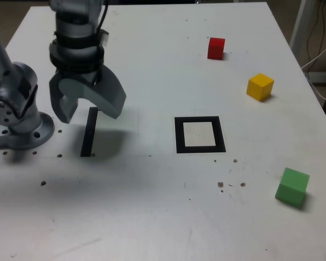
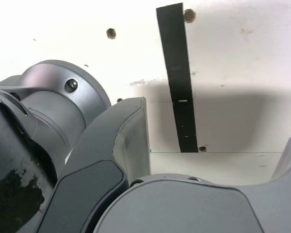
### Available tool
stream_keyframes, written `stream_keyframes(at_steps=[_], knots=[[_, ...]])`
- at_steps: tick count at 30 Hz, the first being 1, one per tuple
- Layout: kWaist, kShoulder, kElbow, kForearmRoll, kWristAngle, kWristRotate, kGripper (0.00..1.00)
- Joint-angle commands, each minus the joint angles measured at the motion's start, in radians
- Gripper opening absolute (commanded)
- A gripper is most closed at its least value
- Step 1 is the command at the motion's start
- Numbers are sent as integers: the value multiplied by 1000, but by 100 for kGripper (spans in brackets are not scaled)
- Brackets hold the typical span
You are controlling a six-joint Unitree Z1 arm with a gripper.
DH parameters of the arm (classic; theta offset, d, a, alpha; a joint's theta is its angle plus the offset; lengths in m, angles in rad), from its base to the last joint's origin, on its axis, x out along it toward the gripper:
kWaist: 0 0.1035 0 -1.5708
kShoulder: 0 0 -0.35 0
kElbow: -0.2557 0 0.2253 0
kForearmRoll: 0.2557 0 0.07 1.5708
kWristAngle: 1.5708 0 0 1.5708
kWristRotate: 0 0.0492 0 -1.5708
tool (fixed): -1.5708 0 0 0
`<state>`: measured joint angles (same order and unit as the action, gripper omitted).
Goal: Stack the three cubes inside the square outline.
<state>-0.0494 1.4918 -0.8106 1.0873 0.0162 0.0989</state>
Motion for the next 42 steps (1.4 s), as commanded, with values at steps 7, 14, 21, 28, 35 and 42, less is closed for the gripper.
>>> stream_keyframes(at_steps=[7,14,21,28,35,42], knots=[[17,82,-93,10,18,36,100],[61,150,-176,16,21,92,100],[125,209,-262,30,30,164,100],[188,285,-399,79,52,248,100],[257,366,-529,123,68,333,100],[327,440,-638,153,76,413,100]])
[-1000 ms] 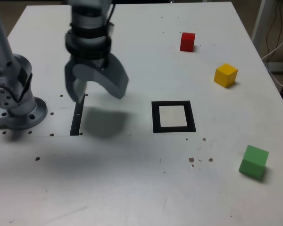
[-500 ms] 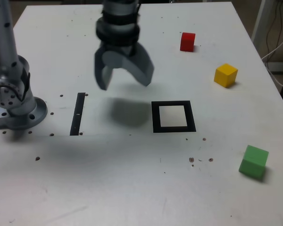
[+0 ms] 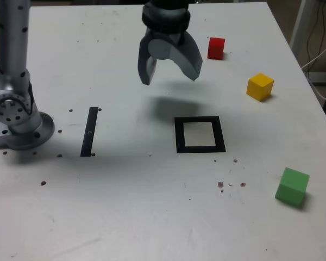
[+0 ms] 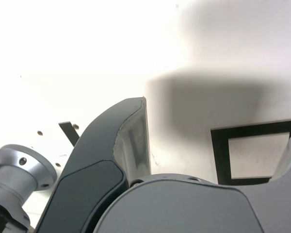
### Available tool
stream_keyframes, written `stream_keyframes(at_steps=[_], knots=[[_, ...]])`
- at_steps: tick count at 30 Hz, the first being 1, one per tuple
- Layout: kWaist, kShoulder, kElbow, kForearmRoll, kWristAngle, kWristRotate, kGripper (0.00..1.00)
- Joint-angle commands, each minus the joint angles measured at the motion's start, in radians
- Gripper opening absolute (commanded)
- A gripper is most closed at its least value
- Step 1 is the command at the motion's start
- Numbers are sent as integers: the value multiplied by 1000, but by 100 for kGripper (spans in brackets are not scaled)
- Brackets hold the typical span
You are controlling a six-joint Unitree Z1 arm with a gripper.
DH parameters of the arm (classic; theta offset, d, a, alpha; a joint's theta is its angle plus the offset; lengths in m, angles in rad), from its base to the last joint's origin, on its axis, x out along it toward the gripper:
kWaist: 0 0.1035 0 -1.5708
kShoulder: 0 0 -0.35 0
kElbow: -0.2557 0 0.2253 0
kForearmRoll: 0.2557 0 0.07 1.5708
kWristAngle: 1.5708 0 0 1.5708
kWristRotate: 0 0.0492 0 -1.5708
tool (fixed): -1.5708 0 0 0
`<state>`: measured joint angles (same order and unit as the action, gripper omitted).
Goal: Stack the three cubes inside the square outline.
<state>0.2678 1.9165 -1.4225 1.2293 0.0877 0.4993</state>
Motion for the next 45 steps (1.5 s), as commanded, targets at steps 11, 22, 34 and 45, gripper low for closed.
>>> stream_keyframes(at_steps=[11,22,34,45], knots=[[85,125,-256,97,33,112,100],[188,263,-468,166,38,224,100],[261,424,-733,224,47,334,100],[281,530,-919,274,39,361,100]])
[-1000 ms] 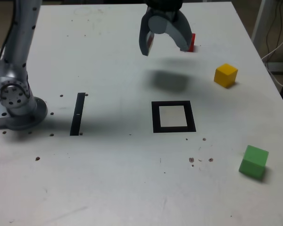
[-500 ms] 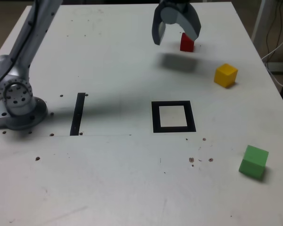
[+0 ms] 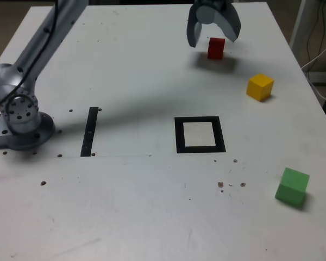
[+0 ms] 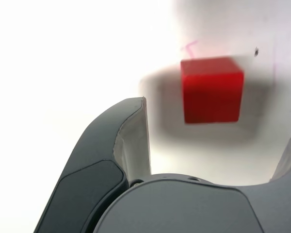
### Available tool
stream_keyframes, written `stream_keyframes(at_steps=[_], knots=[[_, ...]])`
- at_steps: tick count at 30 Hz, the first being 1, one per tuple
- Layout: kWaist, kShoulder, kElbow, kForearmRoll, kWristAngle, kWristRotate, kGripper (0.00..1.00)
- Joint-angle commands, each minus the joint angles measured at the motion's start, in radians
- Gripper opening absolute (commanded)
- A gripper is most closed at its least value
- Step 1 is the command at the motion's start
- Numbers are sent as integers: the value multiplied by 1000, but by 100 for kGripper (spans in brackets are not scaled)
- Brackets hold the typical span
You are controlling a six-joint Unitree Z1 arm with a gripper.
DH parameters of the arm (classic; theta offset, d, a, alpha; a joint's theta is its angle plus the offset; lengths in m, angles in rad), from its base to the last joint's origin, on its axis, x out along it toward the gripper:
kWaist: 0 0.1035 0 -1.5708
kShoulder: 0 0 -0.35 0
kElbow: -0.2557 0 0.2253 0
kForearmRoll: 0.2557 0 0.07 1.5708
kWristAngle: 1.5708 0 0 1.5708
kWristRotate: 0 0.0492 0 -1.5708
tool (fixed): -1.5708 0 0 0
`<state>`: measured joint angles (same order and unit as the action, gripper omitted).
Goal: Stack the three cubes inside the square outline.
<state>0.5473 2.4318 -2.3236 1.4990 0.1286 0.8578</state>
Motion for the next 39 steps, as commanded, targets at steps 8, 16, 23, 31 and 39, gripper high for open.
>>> stream_keyframes(at_steps=[8,16,23,31,39], knots=[[5,83,-107,25,-11,4,99],[10,127,-169,45,-22,-8,91],[10,139,-192,60,2,-36,65],[7,138,-210,63,14,-41,32],[1,138,-211,68,12,-38,30]])
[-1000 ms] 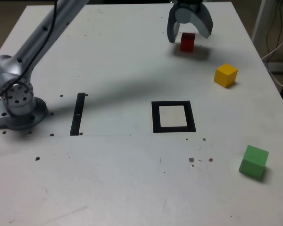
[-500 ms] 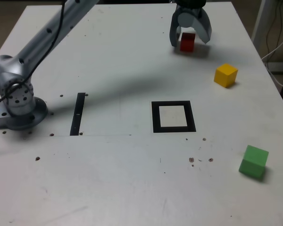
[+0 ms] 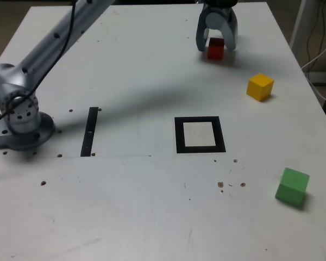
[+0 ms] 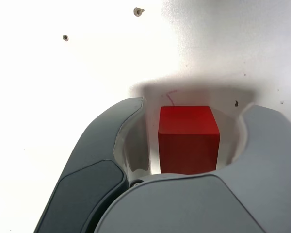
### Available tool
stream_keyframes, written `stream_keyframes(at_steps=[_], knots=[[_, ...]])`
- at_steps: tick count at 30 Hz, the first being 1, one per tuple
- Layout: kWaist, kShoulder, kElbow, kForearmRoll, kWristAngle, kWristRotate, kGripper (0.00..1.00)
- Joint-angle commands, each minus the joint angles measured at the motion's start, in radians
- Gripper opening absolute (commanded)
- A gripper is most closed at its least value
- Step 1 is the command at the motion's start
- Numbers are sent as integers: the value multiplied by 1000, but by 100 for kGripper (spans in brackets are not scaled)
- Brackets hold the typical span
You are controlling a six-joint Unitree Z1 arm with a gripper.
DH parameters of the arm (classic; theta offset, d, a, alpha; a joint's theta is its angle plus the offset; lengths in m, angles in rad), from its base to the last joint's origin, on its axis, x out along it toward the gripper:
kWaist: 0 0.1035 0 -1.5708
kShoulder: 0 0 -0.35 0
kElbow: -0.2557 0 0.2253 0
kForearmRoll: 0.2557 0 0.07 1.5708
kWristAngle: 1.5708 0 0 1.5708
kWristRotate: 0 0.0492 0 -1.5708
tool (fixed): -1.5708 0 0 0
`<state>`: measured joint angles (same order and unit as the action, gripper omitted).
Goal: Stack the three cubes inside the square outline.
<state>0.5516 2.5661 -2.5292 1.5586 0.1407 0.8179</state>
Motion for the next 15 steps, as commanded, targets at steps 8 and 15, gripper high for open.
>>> stream_keyframes(at_steps=[8,15], knots=[[-4,3,-5,11,-4,1,30],[-4,-6,-5,16,-10,1,30]])
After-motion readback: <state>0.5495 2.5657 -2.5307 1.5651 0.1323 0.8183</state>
